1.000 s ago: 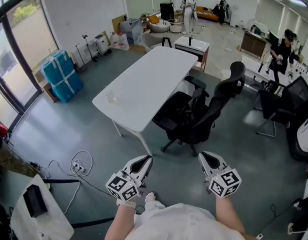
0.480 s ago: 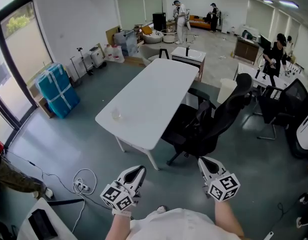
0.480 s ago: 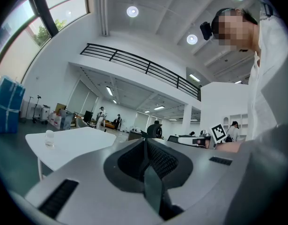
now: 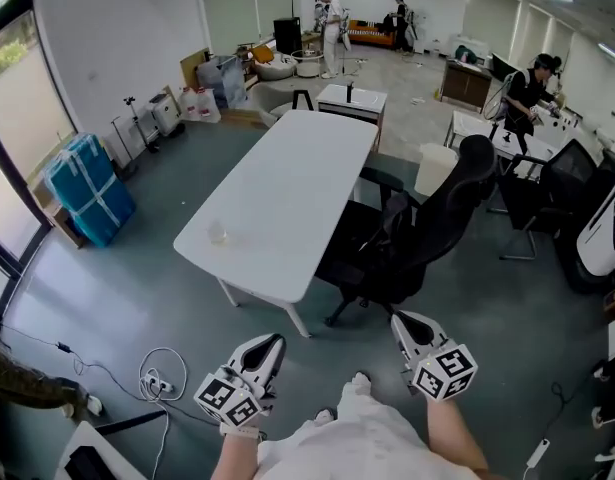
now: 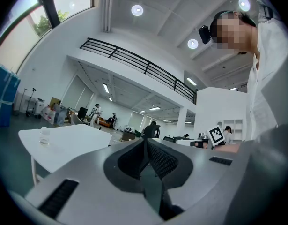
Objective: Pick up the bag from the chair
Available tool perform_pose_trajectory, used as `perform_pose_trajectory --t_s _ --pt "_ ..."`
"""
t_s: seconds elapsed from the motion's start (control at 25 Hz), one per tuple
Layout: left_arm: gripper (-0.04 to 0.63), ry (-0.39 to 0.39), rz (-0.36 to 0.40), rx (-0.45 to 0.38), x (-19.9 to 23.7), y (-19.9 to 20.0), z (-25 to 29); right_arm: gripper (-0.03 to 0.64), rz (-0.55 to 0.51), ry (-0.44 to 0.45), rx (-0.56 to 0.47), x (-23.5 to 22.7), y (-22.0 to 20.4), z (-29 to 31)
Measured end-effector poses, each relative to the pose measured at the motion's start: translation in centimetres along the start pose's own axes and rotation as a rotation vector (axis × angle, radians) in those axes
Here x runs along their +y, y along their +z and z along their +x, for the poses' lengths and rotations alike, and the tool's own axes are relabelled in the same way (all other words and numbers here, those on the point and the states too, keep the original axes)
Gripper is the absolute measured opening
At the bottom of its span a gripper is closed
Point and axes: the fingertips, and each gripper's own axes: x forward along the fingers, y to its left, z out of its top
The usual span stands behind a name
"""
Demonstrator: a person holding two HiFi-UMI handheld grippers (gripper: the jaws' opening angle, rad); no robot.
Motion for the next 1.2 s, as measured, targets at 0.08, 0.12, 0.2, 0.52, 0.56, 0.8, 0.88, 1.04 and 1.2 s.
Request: perform_pose_trajectory --t_s 0.08,0.12,0.2,0.52,0.56,0.8,0.88,1.04,1.2 --pt "0.04 -0.01 -0.011 0.001 0.3 0.0 0.6 0.02 0.001 -0.013 0.013 -0.5 -0.2 0.3" --pt "0.04 -0.012 -0.014 0.0 0.6 0.1 0.9 0.02 0.0 -0.02 0.018 -0.8 -0.3 0.5" --pt "0.04 -0.012 -0.016 -0.004 1.1 0.4 1.8 0.02 -0.008 -0.035 0.026 -1.6 -0.3 1.1" --pt "0.04 -0.006 -0.003 0.005 4.0 1.3 7.2 0.02 -0.034 -0.034 0.024 -5.7 1.4 5.7" --pt "0.04 -0.01 -0.002 0.008 4.3 1.4 8.2 0.02 -0.039 -0.035 0.023 -6.4 1.7 6.3" --pt "0.04 -0.026 0.019 0.028 6.0 2.1 13.9 0.02 -0.041 -0.046 0.027 -10.7 2.9 9.1" --pt "0.04 -0.021 0.027 0.032 6.8 2.3 15.6 0.02 -0.037 -0.052 0.025 -12.3 3.3 9.9" --pt "0.04 -0.008 0.038 0.035 8.0 2.6 18.4 0.02 -0.039 -0.045 0.021 -14.7 4.1 11.4" --pt "0.04 0.009 0.031 0.025 9.1 2.3 20.7 0.02 -0.047 -0.032 0.023 -16.4 4.3 12.7"
